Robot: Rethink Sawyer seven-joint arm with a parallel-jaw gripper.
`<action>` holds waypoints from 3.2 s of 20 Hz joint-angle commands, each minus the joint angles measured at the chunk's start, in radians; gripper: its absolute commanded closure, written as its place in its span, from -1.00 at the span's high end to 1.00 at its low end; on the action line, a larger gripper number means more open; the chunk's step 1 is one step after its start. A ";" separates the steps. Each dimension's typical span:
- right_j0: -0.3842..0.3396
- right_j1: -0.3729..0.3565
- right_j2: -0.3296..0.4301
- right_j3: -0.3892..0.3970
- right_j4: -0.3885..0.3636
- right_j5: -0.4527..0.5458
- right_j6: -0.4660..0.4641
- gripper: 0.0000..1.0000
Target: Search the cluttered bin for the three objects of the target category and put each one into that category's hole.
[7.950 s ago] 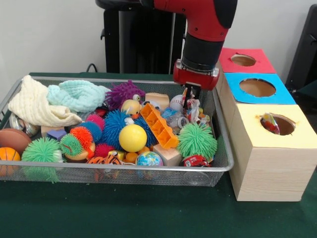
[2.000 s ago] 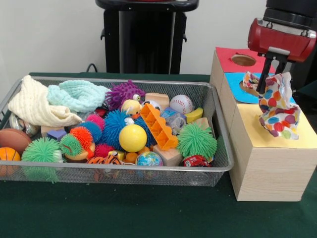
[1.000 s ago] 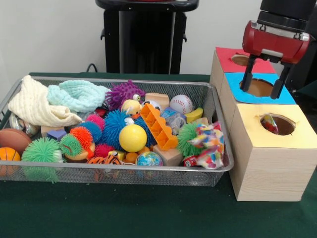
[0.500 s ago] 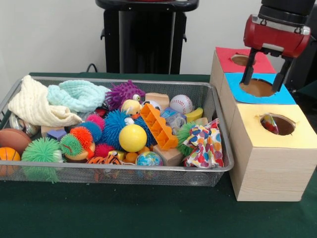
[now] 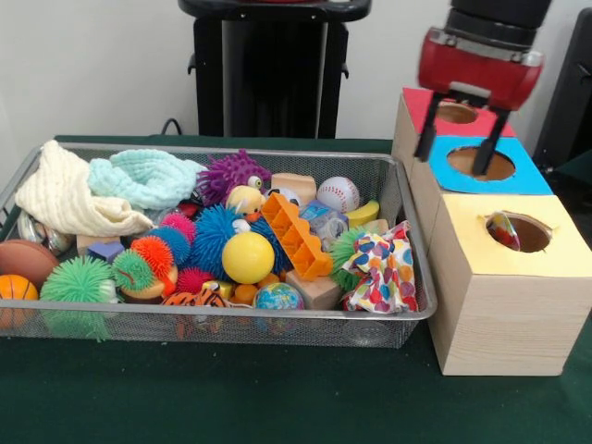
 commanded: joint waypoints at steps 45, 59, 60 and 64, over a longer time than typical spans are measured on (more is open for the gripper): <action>-0.145 0.204 0.198 0.070 -0.071 -0.248 0.102 1.00; -0.154 0.219 0.226 0.079 -0.059 -0.274 0.111 1.00; -0.159 0.217 0.232 0.080 -0.063 -0.274 0.102 1.00; -0.152 0.215 0.226 0.088 -0.065 -0.298 0.111 -1.00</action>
